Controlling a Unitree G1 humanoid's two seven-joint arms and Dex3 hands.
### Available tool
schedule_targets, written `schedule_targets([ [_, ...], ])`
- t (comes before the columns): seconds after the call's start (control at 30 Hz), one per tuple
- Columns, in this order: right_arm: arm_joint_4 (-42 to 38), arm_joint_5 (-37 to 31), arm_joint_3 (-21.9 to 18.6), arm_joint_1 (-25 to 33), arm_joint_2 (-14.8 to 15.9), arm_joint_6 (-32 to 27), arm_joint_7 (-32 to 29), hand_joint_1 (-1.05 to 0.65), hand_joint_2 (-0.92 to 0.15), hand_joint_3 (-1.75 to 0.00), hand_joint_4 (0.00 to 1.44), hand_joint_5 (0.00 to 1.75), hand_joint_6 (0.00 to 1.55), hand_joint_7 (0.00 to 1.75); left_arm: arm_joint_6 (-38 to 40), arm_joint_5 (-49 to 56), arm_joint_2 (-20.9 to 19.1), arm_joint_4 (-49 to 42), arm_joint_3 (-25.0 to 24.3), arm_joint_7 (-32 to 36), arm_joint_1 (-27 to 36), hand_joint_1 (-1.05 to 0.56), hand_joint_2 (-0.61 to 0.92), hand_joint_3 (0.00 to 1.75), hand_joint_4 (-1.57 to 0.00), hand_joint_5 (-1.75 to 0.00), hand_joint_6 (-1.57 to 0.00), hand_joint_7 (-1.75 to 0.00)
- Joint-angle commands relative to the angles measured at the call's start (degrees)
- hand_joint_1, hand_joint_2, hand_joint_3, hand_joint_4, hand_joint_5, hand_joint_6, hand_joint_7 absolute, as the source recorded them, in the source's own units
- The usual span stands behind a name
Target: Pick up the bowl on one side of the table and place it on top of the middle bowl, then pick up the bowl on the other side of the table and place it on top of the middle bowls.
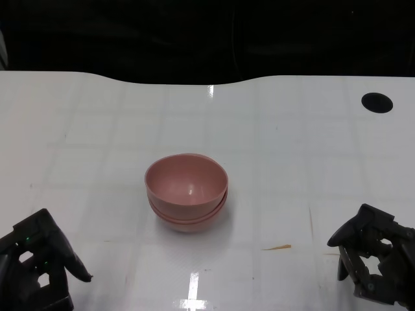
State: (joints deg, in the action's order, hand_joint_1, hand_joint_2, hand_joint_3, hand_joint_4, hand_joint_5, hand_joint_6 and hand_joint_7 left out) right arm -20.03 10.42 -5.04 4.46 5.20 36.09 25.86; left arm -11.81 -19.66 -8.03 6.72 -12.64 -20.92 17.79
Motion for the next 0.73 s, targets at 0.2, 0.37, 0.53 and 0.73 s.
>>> schedule_targets([
  [0.2, -3.9, 1.4, -0.9, -0.7, 1.8, 1.9, 0.8, -0.06, -0.75, -0.86, 0.72, 1.75, 0.71, 1.40, -1.3, 1.4, -0.5, -0.1, 0.0, -0.2, 0.7, 0.45, 0.91, 1.14, -0.93, -1.75, -0.66, -1.75],
  [0.37, -4.5, 1.5, -1.2, -0.8, 2.2, 1.7, 0.6, -0.09, -0.75, -0.86, 0.72, 1.75, 0.69, 1.44, -2.0, 1.2, -0.6, -1.3, -0.1, -0.5, 0.4, 0.47, 0.92, 1.13, -0.93, -1.75, -0.66, -1.75],
  [0.53, -4.6, 2.1, -1.2, -0.8, 2.5, 2.0, 1.2, -0.09, -0.75, -0.86, 0.72, 1.75, 0.69, 1.45, -2.9, 1.6, -0.6, -1.8, -0.1, -0.5, 0.5, 0.45, 0.92, 1.09, -0.92, -1.75, -0.64, -1.75],
  [0.73, -4.4, 2.3, -1.4, -0.3, 2.6, 2.5, 1.6, -0.09, -0.75, -0.86, 0.72, 1.74, 0.69, 1.43, -2.9, 1.0, -0.6, -1.5, -0.1, -0.7, 1.1, 0.40, 0.91, 1.06, -0.91, -1.75, -0.63, -1.75],
])
